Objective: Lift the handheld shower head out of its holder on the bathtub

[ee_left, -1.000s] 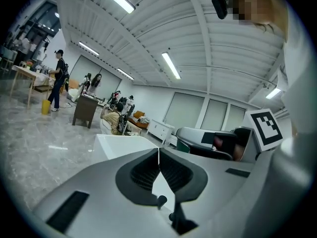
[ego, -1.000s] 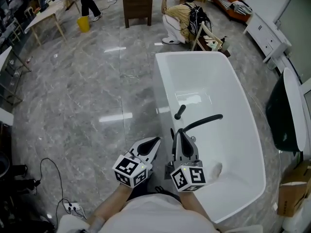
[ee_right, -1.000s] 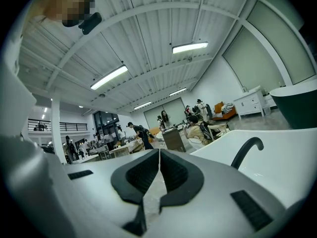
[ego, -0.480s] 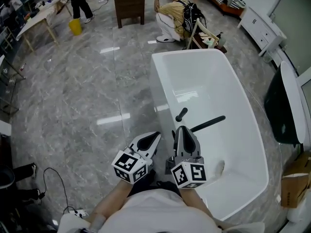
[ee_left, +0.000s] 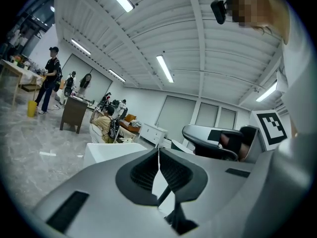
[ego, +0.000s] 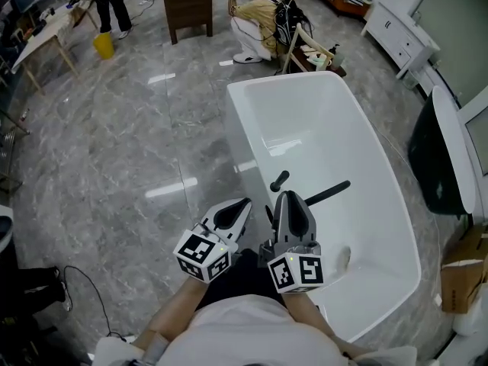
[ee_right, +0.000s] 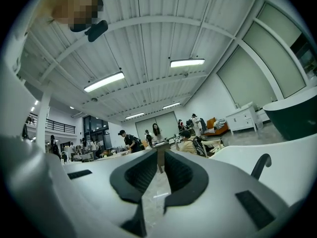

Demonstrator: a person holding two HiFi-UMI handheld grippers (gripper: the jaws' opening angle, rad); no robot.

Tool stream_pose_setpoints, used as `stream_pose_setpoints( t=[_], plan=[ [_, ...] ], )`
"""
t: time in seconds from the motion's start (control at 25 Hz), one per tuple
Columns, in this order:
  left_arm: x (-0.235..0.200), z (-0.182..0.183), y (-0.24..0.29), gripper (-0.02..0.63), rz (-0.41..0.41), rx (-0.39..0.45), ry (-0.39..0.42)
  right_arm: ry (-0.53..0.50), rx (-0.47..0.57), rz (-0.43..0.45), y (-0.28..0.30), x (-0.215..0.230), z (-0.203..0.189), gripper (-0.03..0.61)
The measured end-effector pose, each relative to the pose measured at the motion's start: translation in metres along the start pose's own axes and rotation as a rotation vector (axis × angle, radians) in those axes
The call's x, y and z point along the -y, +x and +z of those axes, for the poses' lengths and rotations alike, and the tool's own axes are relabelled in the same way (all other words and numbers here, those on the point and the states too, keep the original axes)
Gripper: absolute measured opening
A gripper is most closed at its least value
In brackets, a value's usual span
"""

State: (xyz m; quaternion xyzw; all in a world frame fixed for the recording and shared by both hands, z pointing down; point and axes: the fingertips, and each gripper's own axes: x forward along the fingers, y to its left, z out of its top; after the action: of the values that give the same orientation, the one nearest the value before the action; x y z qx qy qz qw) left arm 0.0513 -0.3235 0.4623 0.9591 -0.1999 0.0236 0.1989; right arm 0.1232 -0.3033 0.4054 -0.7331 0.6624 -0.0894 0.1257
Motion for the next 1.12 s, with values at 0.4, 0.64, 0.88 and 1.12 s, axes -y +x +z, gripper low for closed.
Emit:
stream_pose_setpoints(
  t=[0.4,0.64,0.88,1.12],
  plan=[
    [-0.007,0.008,0.017,0.014,0.054,0.025,-0.05,-0.01,-0.003,-0.01,0.017,0.012,0.01,0.186],
    [-0.019,0.002,0.036,0.014,0.09,0.011,-0.07,-0.006,-0.062,-0.094,0.034,0.039,-0.009,0.186],
    [-0.026,-0.013,0.055,0.014,0.08,-0.015,-0.089,-0.047,-0.111,-0.129,0.041,0.052,-0.032,0.186],
    [-0.037,-0.028,0.072,0.014,0.063,-0.04,-0.087,-0.073,-0.119,-0.181,0.051,0.071,-0.053,0.186]
  ],
)
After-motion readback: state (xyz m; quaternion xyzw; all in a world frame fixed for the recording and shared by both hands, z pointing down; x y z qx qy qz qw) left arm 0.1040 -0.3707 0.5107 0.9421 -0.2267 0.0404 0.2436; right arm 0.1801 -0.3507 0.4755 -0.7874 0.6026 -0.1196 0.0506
